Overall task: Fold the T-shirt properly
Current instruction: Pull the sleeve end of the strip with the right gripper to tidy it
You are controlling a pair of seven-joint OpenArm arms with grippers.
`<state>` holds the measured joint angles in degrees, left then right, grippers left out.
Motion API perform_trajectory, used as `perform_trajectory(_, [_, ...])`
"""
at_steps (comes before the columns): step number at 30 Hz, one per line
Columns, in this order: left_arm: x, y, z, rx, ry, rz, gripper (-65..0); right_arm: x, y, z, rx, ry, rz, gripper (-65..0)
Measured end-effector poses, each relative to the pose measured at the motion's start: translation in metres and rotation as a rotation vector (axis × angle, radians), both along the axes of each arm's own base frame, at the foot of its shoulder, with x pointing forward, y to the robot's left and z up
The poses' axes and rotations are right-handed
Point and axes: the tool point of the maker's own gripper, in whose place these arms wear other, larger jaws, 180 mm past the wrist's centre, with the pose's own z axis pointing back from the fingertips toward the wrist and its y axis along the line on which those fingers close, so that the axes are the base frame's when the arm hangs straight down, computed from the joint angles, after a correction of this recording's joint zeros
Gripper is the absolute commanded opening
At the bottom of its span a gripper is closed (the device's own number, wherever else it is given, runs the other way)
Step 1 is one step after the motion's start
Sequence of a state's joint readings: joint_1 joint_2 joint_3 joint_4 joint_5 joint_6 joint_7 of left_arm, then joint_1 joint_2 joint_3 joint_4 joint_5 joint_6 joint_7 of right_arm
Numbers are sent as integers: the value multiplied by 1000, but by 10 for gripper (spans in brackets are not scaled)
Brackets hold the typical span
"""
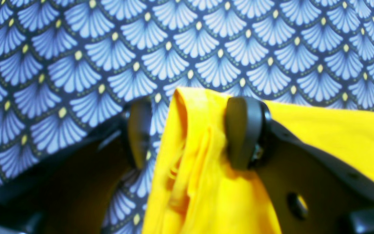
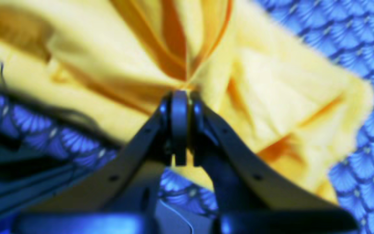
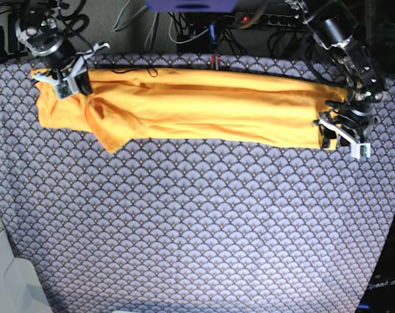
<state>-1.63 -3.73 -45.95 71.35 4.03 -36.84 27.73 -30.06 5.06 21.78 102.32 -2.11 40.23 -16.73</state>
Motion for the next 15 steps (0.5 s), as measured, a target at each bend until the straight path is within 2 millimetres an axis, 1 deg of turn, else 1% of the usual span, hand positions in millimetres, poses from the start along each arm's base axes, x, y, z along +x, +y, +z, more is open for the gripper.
perform_trajectory(2, [-1, 2, 0, 4, 6, -1, -290, 0, -10, 0, -17, 8, -35, -650])
perform_trajectory(4, [-2, 2, 0, 4, 7, -1, -289, 3, -20, 4, -22, -12, -74, -650])
perform_trajectory(7, [-2, 2, -1, 5, 7, -1, -289, 5, -29, 8, -26, -32, -112, -650])
perform_trajectory(10, [-2, 2, -1, 6, 8, -1, -289, -4, -37, -1, -53, 33, -129, -650])
perform_trajectory(12, [-2, 2, -1, 7, 8, -1, -289, -3, -38, -4, -62, 62, -132, -650])
perform_trajectory(15, [-2, 2, -1, 6, 8, -1, -289, 2, -40, -3, -72, 65, -133, -597])
